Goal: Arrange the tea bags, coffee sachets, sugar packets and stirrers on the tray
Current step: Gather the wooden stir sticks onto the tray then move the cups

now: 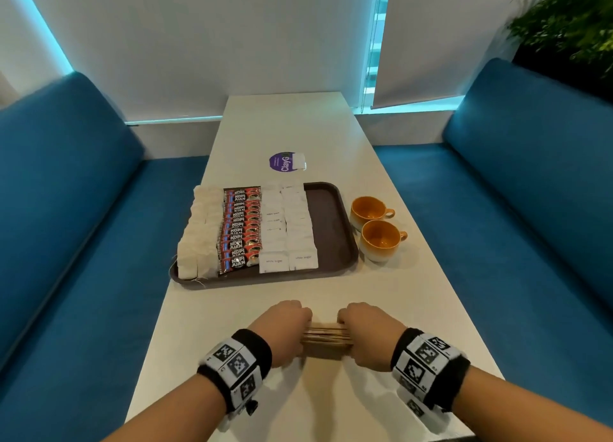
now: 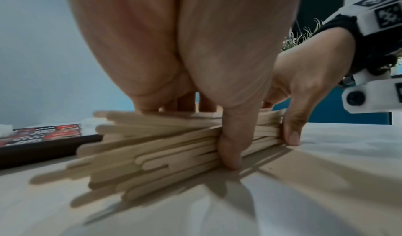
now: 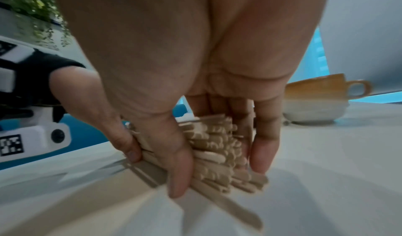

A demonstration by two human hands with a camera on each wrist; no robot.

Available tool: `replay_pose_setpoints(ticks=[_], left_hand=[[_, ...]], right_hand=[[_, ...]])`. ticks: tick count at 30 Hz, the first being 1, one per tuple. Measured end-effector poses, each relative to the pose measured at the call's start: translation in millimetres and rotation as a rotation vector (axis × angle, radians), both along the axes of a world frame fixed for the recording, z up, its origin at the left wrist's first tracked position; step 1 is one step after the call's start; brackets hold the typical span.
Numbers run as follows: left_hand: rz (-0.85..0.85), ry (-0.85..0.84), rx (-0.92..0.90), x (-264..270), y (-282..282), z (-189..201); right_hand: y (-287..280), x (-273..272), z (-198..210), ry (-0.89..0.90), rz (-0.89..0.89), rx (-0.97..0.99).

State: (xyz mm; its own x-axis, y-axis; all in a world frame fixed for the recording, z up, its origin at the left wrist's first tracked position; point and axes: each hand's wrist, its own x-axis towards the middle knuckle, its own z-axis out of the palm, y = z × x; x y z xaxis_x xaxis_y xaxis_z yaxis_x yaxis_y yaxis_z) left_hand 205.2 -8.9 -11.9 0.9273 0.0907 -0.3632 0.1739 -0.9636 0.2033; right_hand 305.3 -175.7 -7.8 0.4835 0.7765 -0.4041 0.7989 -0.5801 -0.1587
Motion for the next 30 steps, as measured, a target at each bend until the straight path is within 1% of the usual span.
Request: replay_pose_setpoints(ticks=[3, 6, 8, 12, 19, 24, 27, 30], left_hand=[[0.017, 0.034, 0.009, -9, 5, -2], [0.019, 0.013, -0.004, -14, 8, -4], [0.014, -0.011, -0.004, -16, 8, -6], [0.057, -0.03, -0.022, -20, 6, -9], [0.124, -0.059, -0.052, -22, 5, -13], [0.097, -0.095, -0.034, -24, 4, -13], [0.141, -0.094, -0.105, -24, 10, -9], [0.178, -0.105, -0.212, -24, 13, -3]], right_hand=[[16, -10, 2, 0.001, 0.027, -0.072], [28, -13, 6, 0.017, 0.02, -0.139], [33, -14, 7, 0.016, 0.013, -0.146], [35, -18, 5, 0.003, 0.001, -0.115], [37, -20, 8, 0.046, -0.067, -0.059], [33, -19, 11, 0.069, -0.055, -0.018], [29, -14, 22, 0.125, -0.056, 0.004], [27, -6, 39, 0.189, -0.059, 0.092]])
